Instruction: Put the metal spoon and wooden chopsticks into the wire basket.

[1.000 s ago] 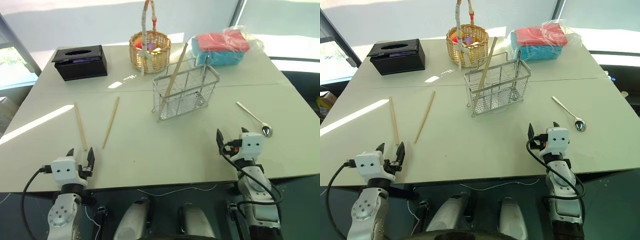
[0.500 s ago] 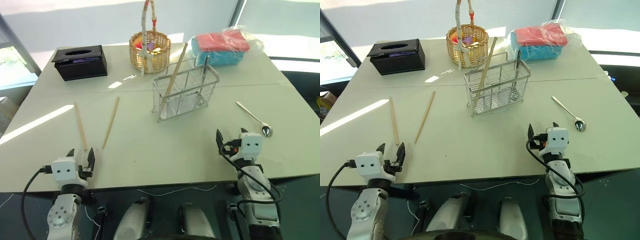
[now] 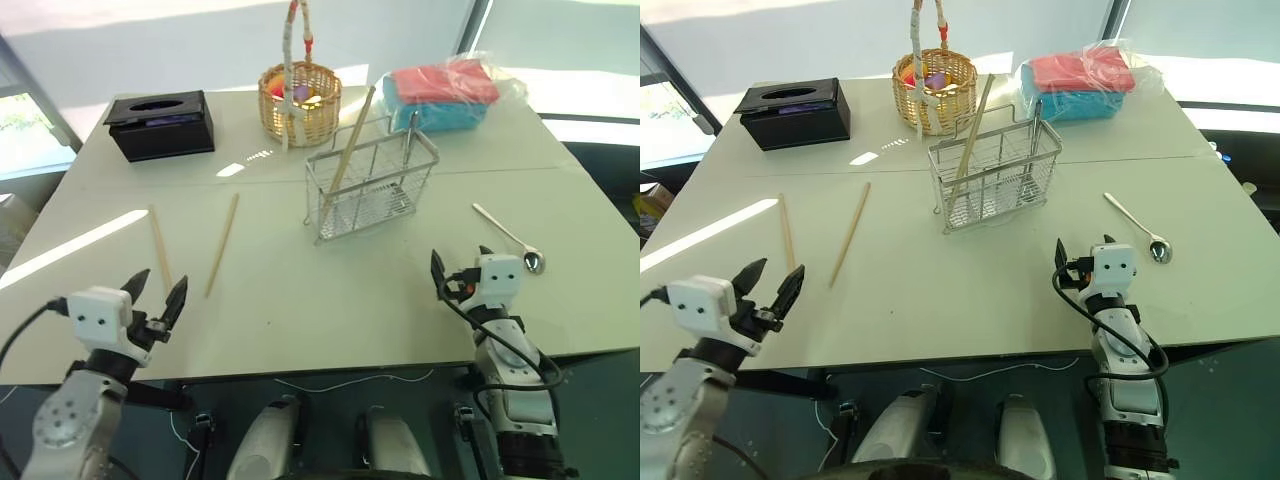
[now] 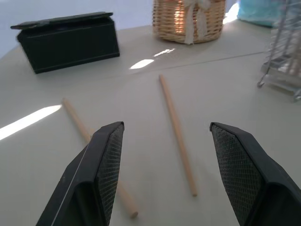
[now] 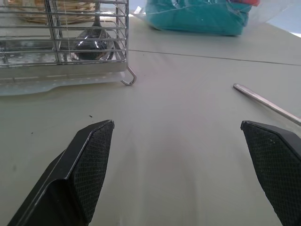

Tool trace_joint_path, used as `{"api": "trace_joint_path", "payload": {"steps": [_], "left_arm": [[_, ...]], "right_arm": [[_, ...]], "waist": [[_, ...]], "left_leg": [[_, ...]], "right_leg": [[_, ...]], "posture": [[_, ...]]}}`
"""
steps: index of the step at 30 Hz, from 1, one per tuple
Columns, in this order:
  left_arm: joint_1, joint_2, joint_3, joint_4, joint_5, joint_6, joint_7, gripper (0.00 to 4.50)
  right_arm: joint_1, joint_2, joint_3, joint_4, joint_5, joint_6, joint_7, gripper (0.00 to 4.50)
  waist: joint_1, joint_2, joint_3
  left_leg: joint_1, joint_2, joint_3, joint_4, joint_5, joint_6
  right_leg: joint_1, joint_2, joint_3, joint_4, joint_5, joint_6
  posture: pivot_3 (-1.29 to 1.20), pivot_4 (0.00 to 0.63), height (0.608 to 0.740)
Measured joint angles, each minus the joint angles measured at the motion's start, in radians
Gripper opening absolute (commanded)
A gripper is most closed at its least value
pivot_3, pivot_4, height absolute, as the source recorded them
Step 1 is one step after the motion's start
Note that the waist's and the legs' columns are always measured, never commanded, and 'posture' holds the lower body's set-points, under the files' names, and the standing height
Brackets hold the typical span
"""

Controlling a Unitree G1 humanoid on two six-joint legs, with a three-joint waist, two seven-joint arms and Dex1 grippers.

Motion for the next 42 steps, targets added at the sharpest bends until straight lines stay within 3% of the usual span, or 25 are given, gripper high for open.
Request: {"api": "trace_joint_path", "payload": {"steps": [3,8,13,19,24,28,32,36,42], "left_arm": [[-0.041,0.093,0.038,-0.029,-0.11,0.079,-0.059,3.07],[-0.177,0.428,0.121,-0.011,-0.412,0.285,-0.306,3.07],[-0.322,0.509,0.086,0.093,-0.497,0.359,-0.445,3.07],[-0.575,0.418,-0.158,0.222,-0.389,0.345,-0.486,3.07],[-0.628,0.313,-0.297,0.253,-0.282,0.321,-0.497,3.07],[-0.639,0.265,-0.321,0.251,-0.25,0.312,-0.494,3.07],[-0.632,0.218,-0.321,0.237,-0.235,0.307,-0.47,3.07],[-0.615,0.197,-0.317,0.218,-0.231,0.307,-0.44,3.07],[-0.592,0.181,-0.299,0.192,-0.224,0.307,-0.392,3.07]], "right_arm": [[-0.001,-0.001,-0.004,0.005,0.0,0.0,0.003,4.5],[-0.005,-0.011,-0.001,-0.015,0.0,0.018,0.014,4.5],[-0.008,-0.054,-0.004,-0.083,0.0,0.095,0.021,4.5],[-0.056,-0.173,-0.049,-0.184,0.036,0.343,0.048,4.5],[-0.173,-0.415,-0.121,-0.192,0.098,0.601,0.158,4.5],[-0.199,-0.547,-0.136,-0.177,0.149,0.698,0.291,4.5],[-0.181,-0.678,-0.132,-0.048,0.208,0.706,0.505,4.5],[-0.203,-0.725,-0.099,0.149,0.209,0.605,0.644,4.5],[-0.326,-0.738,-0.053,0.46,0.14,0.409,0.699,4.5]], "waist": [[-0.001,0.0,0.0],[-0.003,0.001,0.0],[-0.004,0.004,0.001],[0.0,0.004,0.001],[-0.001,0.004,0.002],[-0.001,0.003,0.002],[0.0,0.002,0.003],[-0.002,0.002,0.003],[-0.005,0.002,0.003]], "left_leg": [[0.0,0.0,0.0,0.0,0.0,0.0],[0.001,0.0,0.0,-0.001,0.001,-0.002],[0.001,0.0,0.0,-0.003,0.001,-0.002],[0.001,-0.001,0.0,-0.002,0.002,-0.003],[0.0,0.0,0.001,-0.002,0.002,-0.002],[-0.001,0.001,0.0,-0.002,0.003,-0.001],[-0.001,0.0,0.0,0.001,0.003,0.001],[-0.001,0.0,0.0,0.002,0.002,0.001],[-0.001,0.001,0.0,0.002,0.002,0.001]], "right_leg": [[0.0,0.0,0.0,0.0,0.0,0.0],[-0.001,0.001,0.001,0.001,0.0,-0.001],[-0.002,0.001,0.001,0.001,0.0,-0.001],[-0.001,0.0,0.002,0.001,0.0,-0.001],[-0.002,0.0,0.002,0.001,0.001,-0.001],[0.002,0.0,0.002,0.001,0.001,-0.001],[0.006,-0.001,0.001,-0.002,0.001,-0.001],[0.007,-0.001,0.001,-0.003,0.001,-0.001],[0.007,-0.001,0.001,-0.003,0.001,-0.001]], "posture": [[0.0,0.15,0.74],[0.0,0.15,0.74],[0.0,0.15,0.74],[0.0,0.15,0.74],[0.0,0.15,0.74],[0.0,0.15,0.74],[0.0,0.15,0.74],[0.0,0.15,0.74],[0.0,0.15,0.74]]}}
